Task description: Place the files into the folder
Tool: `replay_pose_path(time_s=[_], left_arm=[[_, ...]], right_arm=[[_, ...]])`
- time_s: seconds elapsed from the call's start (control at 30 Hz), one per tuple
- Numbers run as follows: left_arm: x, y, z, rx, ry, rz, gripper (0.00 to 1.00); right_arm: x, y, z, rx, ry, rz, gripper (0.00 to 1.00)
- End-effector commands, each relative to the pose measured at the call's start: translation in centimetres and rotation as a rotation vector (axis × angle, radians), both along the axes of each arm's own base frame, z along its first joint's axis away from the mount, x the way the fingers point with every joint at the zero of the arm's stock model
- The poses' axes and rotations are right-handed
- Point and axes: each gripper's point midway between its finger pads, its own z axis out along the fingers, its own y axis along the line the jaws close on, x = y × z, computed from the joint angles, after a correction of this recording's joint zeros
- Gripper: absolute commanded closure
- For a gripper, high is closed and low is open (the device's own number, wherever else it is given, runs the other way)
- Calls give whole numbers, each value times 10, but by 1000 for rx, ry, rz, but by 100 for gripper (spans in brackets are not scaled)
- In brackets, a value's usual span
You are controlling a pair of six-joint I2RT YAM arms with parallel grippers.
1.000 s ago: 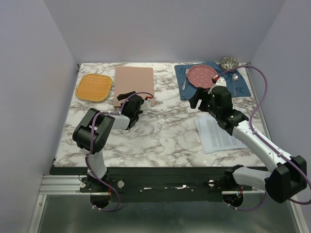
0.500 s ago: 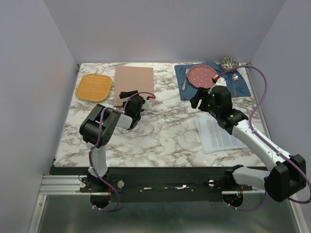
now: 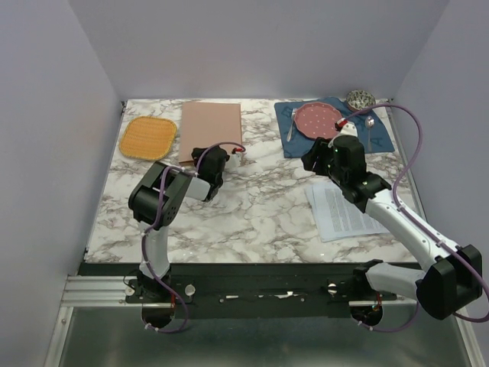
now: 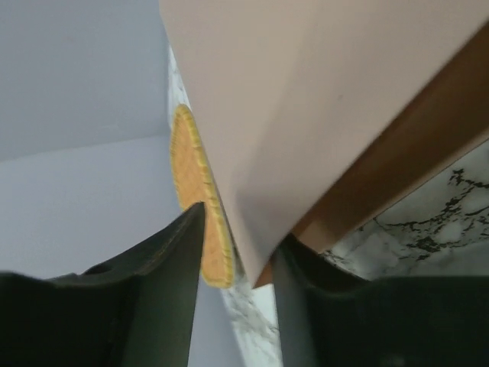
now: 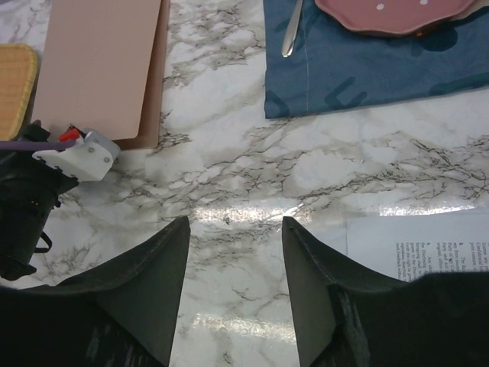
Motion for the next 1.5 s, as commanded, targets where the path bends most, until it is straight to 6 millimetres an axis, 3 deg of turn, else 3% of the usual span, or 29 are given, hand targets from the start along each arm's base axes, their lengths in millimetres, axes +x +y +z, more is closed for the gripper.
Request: replay_pose_path(time_s=[0.0, 0.07, 0.23, 0.3, 0.33, 0.4, 0.43, 0.5, 0.53, 0.6, 0.63, 0.77, 0.83, 1.0, 1.03, 1.1, 1.13, 1.23, 1.27, 1.3, 1.37, 1.47], left_arm=[[4, -4, 25, -99, -48, 15, 67], [2, -3, 30, -123, -48, 27, 79], [-6, -2, 51, -196, -55, 52, 82], [-14, 0, 50, -231, -30, 73, 82], [-18, 0, 60, -256, -43, 77, 82], [-29, 2, 60, -316, -8, 103, 83], [-35, 2, 73, -349, -19, 103, 83], [-52, 4, 71, -405, 29, 133, 83], [-58, 1, 85, -456, 19, 124, 83], [-79, 3, 80, -484, 102, 148, 83], [-87, -3, 91, -568, 103, 137, 83], [-127, -8, 95, -666, 203, 149, 82], [-138, -8, 105, -711, 203, 145, 82], [-164, -13, 116, -822, 242, 159, 82], [-167, -13, 120, -842, 238, 153, 82], [-175, -14, 121, -866, 255, 156, 82], [-178, -13, 123, -871, 253, 151, 82], [-183, -12, 123, -877, 262, 150, 82], [-185, -13, 122, -878, 271, 149, 82], [-186, -13, 123, -882, 272, 147, 82], [-188, -15, 125, -896, 275, 140, 82], [-189, -16, 128, -911, 272, 131, 82]], right_arm=[[-4, -6, 11, 6, -23, -19, 42], [-4, -7, 10, 6, -23, -20, 44], [-7, -6, 6, 13, -13, -15, 44], [-7, -5, 4, 19, -12, -13, 44], [-8, -4, 2, 24, -8, -11, 44], [-9, -3, -1, 31, -2, -6, 44], [-9, -1, -2, 38, 2, 0, 44], [-9, 3, -5, 50, 7, 14, 43], [-10, 7, -7, 67, 16, 32, 43], [-9, 17, -10, 93, 22, 68, 40], [-11, 24, -10, 120, 28, 101, 37], [-16, 63, -15, 243, 54, 270, 16], [-21, 77, -28, 311, 116, 315, 8], [-23, 114, -40, 422, 167, 417, 9], [-27, 125, -52, 439, 220, 441, 9], [-26, 140, -50, 474, 219, 479, 11], [-31, 152, -61, 494, 272, 502, 11], [-32, 177, -62, 516, 292, 552, 13], [-33, 182, -76, 500, 334, 546, 13], [-29, 189, -73, 498, 328, 557, 13], [-29, 198, -89, 493, 374, 553, 14], [-23, 203, -97, 501, 394, 540, 14]])
